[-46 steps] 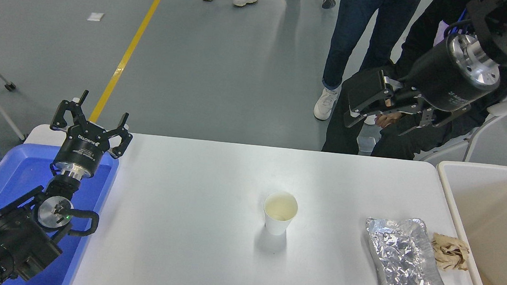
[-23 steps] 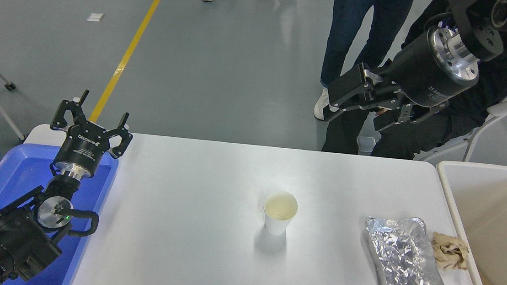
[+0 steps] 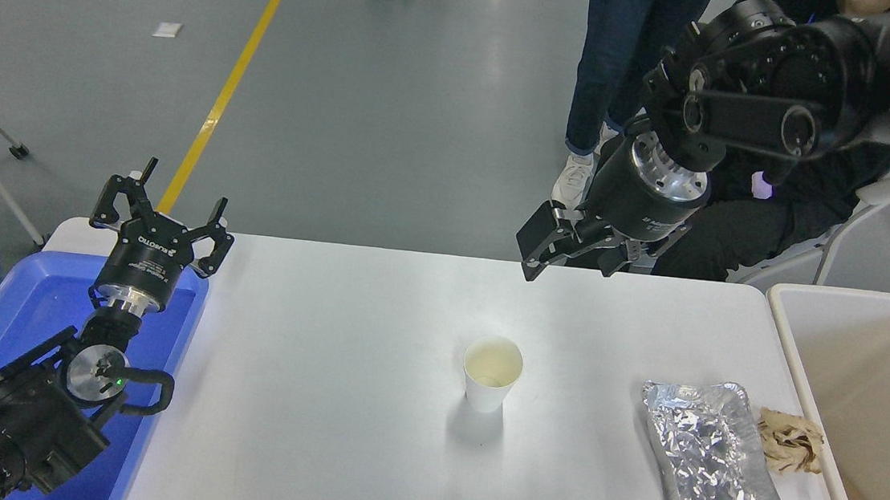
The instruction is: Pick up paper cup place in dustbin
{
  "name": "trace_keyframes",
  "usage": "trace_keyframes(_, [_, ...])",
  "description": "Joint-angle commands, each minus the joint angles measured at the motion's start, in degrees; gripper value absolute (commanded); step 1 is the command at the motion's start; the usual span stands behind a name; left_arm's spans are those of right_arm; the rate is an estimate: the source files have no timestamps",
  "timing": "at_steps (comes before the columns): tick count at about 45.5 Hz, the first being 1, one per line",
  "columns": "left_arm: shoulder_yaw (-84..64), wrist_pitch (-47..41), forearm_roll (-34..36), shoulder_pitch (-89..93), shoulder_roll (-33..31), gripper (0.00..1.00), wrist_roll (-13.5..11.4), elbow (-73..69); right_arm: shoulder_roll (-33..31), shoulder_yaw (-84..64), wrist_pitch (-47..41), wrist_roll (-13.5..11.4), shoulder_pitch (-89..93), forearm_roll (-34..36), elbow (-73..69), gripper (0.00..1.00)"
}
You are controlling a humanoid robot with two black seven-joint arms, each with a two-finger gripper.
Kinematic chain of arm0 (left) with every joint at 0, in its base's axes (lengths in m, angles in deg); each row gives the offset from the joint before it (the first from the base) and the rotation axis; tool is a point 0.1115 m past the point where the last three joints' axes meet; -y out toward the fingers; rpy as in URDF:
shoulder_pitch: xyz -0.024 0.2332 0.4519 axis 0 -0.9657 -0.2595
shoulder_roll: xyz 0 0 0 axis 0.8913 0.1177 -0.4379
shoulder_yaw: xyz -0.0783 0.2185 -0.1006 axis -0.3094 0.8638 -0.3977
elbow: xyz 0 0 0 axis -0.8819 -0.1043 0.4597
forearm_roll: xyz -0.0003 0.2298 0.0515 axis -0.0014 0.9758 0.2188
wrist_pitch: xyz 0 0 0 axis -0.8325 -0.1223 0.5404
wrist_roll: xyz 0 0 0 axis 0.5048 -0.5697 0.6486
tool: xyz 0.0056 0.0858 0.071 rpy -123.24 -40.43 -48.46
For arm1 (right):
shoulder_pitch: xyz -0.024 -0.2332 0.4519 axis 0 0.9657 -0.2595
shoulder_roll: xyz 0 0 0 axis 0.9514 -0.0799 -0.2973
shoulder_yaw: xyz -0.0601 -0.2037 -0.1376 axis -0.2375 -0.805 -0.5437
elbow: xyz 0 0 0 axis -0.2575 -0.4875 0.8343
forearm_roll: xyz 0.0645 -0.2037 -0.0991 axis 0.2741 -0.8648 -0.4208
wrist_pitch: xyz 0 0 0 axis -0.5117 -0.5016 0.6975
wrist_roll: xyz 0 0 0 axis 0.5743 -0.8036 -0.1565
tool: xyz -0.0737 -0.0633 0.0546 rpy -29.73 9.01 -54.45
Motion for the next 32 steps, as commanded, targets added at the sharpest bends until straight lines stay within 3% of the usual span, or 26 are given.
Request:
trace_keyframes(1, [0.1,0.0,0.1,0.0,-0.1,0.98,0.0,0.0,0.5,5.0,0.0,-3.0,11.9,0.2,8.9,0.92])
trace_keyframes(10, [0.1,0.0,0.1,0.0,0.0,0.98,0.0,0.0,0.5,7.3,0.0,-3.6,18.8,-0.7,10.9,0.92])
trace_keyframes(16, [0.0,0.0,0.1,0.0,0.0,0.98,0.0,-0.1,0.5,7.4,0.0,-5.9,22.1,-0.9,14.1,0.93])
trace_keyframes(26, [0.0,-0.1,0.0,0.0,0.0,0.98,0.0,0.0,0.5,7.8,0.0,-6.2,22.5,-0.8,14.2,0.93])
trace_keyframes(32, [0.0,0.0,0.1,0.0,0.0,0.98,0.0,-0.1,0.5,8.1,0.0,-8.7,24.9,-0.8,15.4,0.93])
